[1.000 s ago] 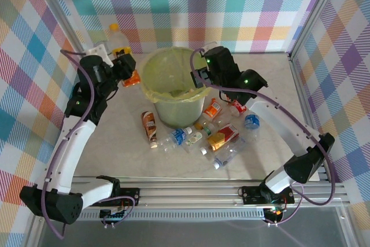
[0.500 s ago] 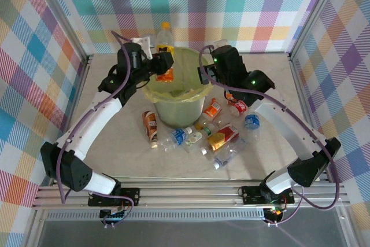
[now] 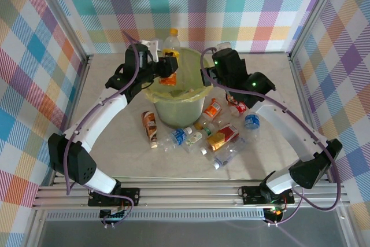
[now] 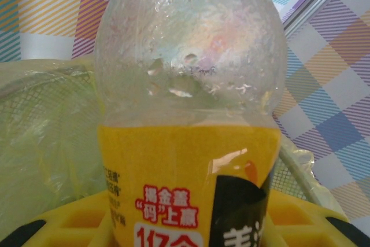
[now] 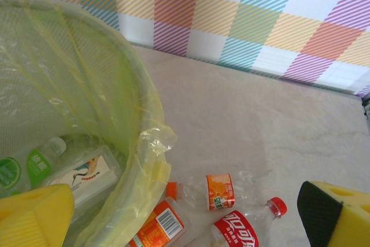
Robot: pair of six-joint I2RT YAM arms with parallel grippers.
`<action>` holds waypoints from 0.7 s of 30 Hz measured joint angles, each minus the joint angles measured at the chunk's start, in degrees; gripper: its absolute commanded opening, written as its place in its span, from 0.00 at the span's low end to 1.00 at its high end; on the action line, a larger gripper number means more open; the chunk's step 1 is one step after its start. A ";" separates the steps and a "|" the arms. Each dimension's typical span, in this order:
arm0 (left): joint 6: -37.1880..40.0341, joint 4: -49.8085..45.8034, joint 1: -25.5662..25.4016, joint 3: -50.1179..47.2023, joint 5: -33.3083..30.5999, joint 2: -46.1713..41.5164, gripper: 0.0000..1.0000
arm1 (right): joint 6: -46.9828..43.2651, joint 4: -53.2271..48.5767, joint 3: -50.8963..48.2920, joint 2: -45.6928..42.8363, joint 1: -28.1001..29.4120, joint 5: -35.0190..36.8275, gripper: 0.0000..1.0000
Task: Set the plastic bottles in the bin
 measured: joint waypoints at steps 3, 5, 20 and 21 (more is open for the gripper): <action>1.36 -0.31 0.00 -0.20 0.35 0.20 0.45 | 0.74 -0.04 -1.07 -0.39 0.00 0.02 1.00; 2.29 -0.48 0.00 -0.24 0.68 0.57 0.47 | 1.16 0.02 -1.40 -0.46 -0.02 0.04 1.00; 11.34 -4.94 0.00 -1.36 0.70 2.47 0.53 | 1.27 1.73 -1.57 2.45 -0.02 0.26 1.00; 11.78 -5.16 0.00 -1.36 0.70 2.47 0.54 | 1.25 2.03 -1.62 2.45 -0.02 0.26 1.00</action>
